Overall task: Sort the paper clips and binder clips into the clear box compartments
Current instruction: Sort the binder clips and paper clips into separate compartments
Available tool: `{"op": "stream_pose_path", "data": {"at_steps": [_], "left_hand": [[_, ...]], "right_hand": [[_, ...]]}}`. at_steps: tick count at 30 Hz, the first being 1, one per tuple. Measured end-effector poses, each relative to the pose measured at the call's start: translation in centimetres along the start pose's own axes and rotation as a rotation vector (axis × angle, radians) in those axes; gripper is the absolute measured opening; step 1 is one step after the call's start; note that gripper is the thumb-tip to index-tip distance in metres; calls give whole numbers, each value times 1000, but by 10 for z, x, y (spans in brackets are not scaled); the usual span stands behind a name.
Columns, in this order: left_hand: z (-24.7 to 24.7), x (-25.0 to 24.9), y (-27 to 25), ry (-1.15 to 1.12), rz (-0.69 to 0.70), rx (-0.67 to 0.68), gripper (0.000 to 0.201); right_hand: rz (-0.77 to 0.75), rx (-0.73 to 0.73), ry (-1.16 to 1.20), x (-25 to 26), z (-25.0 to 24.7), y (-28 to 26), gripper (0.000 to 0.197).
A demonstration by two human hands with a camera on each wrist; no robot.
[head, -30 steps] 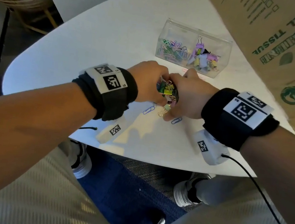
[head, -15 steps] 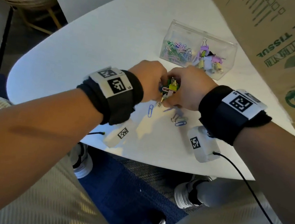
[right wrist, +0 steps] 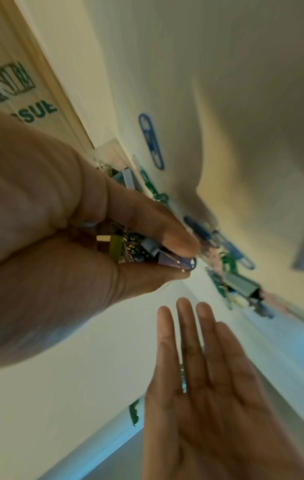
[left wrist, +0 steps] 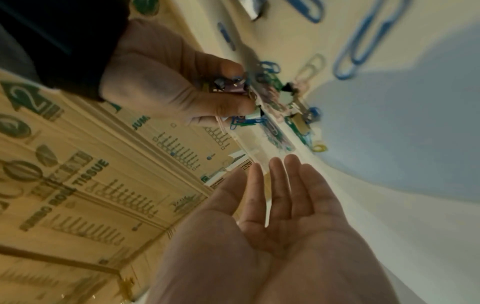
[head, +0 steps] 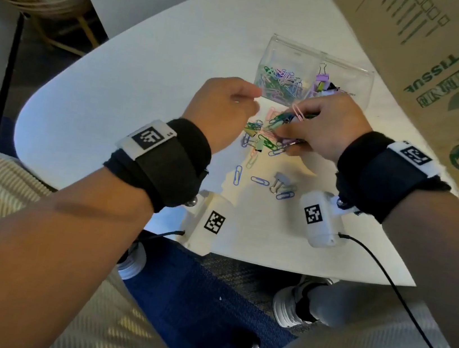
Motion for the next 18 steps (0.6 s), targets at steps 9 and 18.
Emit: {"op": "stream_pose_path", "data": {"at_steps": [9, 18], "left_hand": [[76, -1, -14, -1051, -383, 369, 61], [109, -15, -24, -1628, -392, 256, 38]], "right_hand": [[-222, 22, -18, 59, -21, -38, 16], [-270, 99, -767, 68, 6, -55, 34]]}}
Point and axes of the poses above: each hand's wrist, its own y-axis towards the middle knuckle, its own z-axis out of the palm, x = y × z, the point moved 8 cm from there along y, towards the middle knuckle, and after that the axes turned 8 degrees about x, right-handed, at the moved point
